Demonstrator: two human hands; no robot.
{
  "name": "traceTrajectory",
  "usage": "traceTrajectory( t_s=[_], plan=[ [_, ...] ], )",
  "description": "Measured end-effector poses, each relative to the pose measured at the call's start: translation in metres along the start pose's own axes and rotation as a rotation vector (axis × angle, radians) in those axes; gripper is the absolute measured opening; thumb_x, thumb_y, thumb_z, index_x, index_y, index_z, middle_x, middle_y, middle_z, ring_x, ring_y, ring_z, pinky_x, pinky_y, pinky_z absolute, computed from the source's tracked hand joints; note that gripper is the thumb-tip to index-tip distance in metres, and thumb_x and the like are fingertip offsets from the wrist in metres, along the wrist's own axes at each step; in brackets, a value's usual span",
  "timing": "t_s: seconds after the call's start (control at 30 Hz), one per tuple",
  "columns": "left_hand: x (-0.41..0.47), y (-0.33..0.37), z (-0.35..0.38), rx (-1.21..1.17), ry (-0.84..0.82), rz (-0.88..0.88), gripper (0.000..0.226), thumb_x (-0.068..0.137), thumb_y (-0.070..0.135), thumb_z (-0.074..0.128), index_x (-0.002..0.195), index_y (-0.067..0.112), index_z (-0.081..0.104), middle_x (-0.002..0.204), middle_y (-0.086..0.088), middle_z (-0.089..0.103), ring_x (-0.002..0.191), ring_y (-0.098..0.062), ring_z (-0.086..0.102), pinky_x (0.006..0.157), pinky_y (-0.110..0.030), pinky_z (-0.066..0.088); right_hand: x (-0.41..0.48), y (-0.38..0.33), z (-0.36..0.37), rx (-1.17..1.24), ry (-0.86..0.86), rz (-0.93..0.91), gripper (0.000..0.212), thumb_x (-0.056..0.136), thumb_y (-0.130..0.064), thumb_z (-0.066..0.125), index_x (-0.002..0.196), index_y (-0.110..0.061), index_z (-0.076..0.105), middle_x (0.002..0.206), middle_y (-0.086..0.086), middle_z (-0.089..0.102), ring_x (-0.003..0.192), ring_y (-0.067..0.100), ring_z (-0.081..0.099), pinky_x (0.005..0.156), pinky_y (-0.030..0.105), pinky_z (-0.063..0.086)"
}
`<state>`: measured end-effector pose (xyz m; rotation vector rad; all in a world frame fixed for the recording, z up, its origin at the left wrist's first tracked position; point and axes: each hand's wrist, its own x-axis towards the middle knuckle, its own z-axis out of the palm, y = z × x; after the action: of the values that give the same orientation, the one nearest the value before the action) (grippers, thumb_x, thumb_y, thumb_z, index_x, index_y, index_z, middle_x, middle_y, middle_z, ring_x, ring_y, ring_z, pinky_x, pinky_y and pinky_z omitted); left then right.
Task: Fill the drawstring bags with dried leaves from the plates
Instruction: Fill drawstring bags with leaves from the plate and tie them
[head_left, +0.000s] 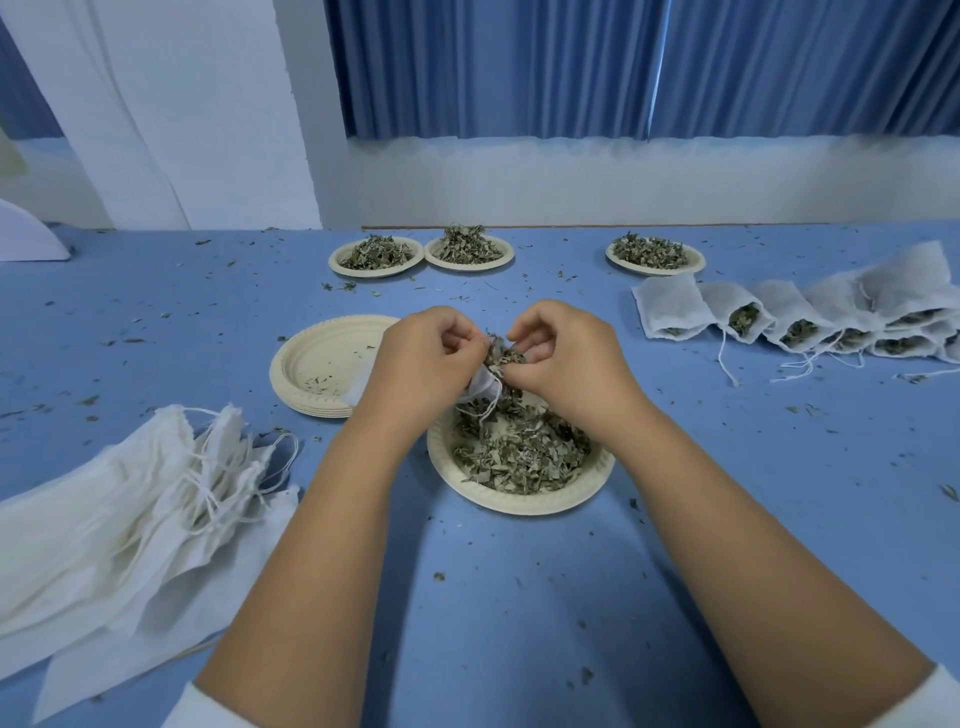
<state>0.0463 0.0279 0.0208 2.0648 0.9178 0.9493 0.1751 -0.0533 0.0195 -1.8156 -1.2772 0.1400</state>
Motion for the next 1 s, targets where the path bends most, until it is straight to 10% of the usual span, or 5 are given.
traceTrajectory(
  t_s=[0.27, 0.5, 0.83, 1.0],
  plan=[
    [-0.005, 0.005, 0.006, -0.018, -0.079, 0.058, 0.011, 0.088, 0.011, 0.063, 0.081, 0.018, 0.066, 0.068, 0.008, 0.065, 0.063, -0.011, 0.064, 0.071, -0.045, 0.059, -0.003, 0.0, 0.006, -0.143, -0.012, -0.042, 0.012, 0.072, -0.002, 0.069, 0.077, -0.011, 0.073, 0.076, 0.0, 0.065, 0.072, 0.015, 0.061, 0.07, 0.029, 0.05],
    [0.0, -0.001, -0.001, -0.122, -0.023, -0.052, 0.008, 0.094, 0.017, 0.063, 0.087, 0.016, 0.066, 0.087, -0.008, 0.068, 0.082, -0.029, 0.07, 0.079, -0.049, 0.058, 0.002, 0.003, -0.006, 0.367, -0.159, 0.153, 0.028, 0.083, -0.003, 0.064, 0.091, -0.026, 0.077, 0.084, -0.007, 0.076, 0.081, 0.005, 0.07, 0.079, 0.023, 0.056],
    [0.001, -0.001, -0.007, -0.414, -0.157, -0.122, 0.015, 0.097, 0.012, 0.059, 0.083, 0.014, 0.065, 0.076, -0.004, 0.066, 0.06, -0.01, 0.067, 0.058, -0.02, 0.055, 0.003, 0.011, 0.003, 0.454, -0.015, 0.204, 0.02, 0.076, -0.017, 0.082, 0.091, -0.024, 0.07, 0.093, -0.003, 0.069, 0.079, 0.007, 0.062, 0.075, 0.022, 0.053],
    [0.002, -0.001, -0.009, -0.418, -0.176, -0.089, 0.015, 0.097, 0.013, 0.059, 0.083, 0.016, 0.066, 0.073, -0.001, 0.066, 0.064, -0.011, 0.066, 0.059, -0.019, 0.053, 0.004, 0.01, 0.002, 0.712, -0.287, 0.363, 0.011, 0.088, -0.014, 0.069, 0.099, -0.011, 0.07, 0.093, 0.005, 0.075, 0.083, 0.015, 0.072, 0.071, 0.023, 0.057]
  ],
)
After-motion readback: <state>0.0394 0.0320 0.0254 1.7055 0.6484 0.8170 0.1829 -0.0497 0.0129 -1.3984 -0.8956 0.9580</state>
